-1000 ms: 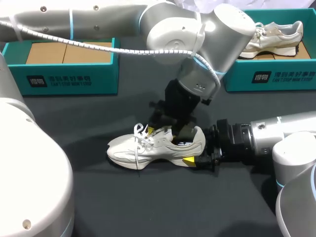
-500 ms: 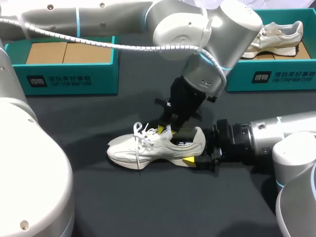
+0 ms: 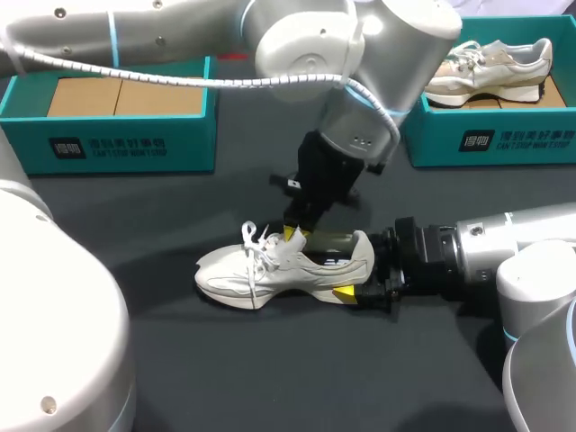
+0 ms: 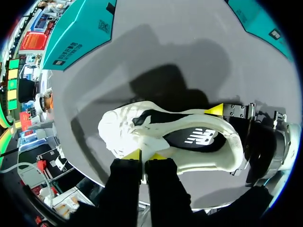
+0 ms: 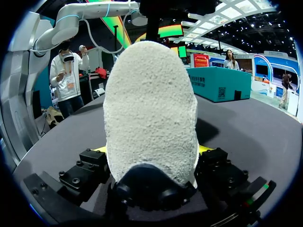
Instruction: Take the shoe out of the shoebox, open the shoe tongue, remove and reinsert the insole, then place the shoe into the shoebox
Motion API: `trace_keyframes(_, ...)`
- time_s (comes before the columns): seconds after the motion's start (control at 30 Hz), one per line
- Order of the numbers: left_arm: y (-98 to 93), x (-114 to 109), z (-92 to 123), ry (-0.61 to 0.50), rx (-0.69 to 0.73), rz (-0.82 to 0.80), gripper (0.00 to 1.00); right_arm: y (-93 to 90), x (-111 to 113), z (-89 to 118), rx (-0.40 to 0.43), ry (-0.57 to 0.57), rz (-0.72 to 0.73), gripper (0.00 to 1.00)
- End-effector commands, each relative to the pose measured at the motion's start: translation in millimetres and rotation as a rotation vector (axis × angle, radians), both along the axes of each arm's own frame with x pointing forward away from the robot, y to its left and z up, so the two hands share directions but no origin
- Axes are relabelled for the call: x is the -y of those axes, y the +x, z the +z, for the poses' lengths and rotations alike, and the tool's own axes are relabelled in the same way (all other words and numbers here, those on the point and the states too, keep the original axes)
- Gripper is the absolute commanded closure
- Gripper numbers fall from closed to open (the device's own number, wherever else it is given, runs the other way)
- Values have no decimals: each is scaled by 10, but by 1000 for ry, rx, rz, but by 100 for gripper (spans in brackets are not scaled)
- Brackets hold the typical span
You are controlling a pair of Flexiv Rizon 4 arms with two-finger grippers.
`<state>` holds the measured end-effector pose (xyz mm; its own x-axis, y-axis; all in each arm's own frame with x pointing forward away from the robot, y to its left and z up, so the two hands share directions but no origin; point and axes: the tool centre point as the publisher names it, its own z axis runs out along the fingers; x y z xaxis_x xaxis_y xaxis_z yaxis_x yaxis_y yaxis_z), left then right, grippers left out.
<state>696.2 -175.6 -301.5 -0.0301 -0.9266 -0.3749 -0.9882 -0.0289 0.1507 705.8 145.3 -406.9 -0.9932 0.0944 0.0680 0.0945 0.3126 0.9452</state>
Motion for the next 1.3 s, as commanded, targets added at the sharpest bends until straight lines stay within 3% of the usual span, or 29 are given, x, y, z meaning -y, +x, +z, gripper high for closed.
trace_keyframes(0.03, -74, -346, 149, -151, 44, 44, 100, 3, -10, -16, -1, -4, -1, 100)
trace_keyframes(0.4, -83, -743, 303, -349, 90, 104, 100, 3, -10, -16, -1, -4, -1, 100)
trace_keyframes(0.67, -101, -960, 317, -425, 97, 103, 100, 3, -10, -16, -1, -4, -1, 100)
trace_keyframes(0.97, -121, -1133, 137, -441, 75, 94, 97, 3, -10, -16, -1, -4, -1, 100)
trace_keyframes(1.3, -97, -1179, -123, -403, 33, 95, 90, 3, -10, -16, -1, -4, -1, 100)
